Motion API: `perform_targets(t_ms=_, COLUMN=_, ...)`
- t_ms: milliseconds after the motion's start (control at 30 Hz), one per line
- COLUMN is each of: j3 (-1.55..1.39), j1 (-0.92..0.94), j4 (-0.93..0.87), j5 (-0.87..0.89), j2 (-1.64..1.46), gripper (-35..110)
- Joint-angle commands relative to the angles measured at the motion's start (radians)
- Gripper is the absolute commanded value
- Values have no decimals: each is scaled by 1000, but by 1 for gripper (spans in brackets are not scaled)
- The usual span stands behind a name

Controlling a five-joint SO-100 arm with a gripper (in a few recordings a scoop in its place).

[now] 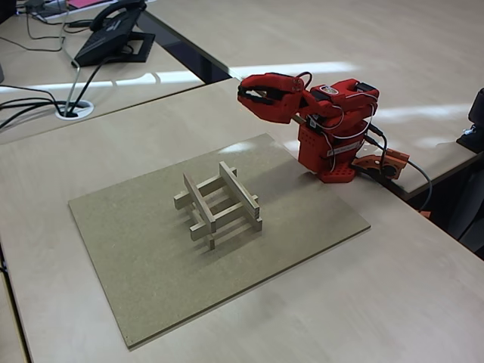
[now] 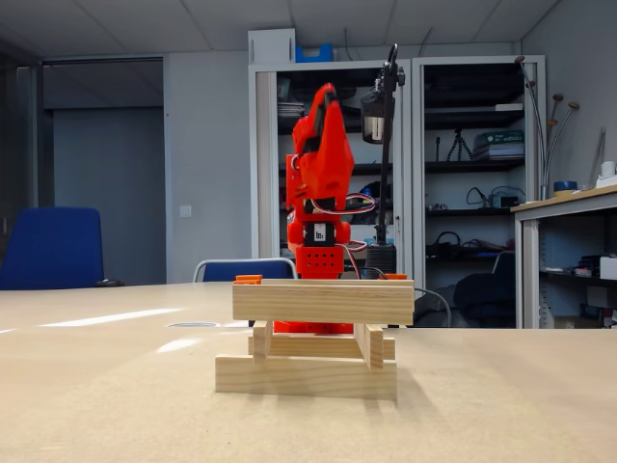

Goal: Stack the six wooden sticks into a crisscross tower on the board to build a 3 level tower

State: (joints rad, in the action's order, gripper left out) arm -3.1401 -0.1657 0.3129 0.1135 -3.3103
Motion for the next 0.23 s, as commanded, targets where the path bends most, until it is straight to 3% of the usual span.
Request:
perform_targets(t_ms=0, j3=-2, j1=23, j4=225, j5=3, j2=-9, gripper=0)
perform_targets(t_ms=200, j3=-2, j1=17, j4=718, j5=8, j2=-9, gripper=0)
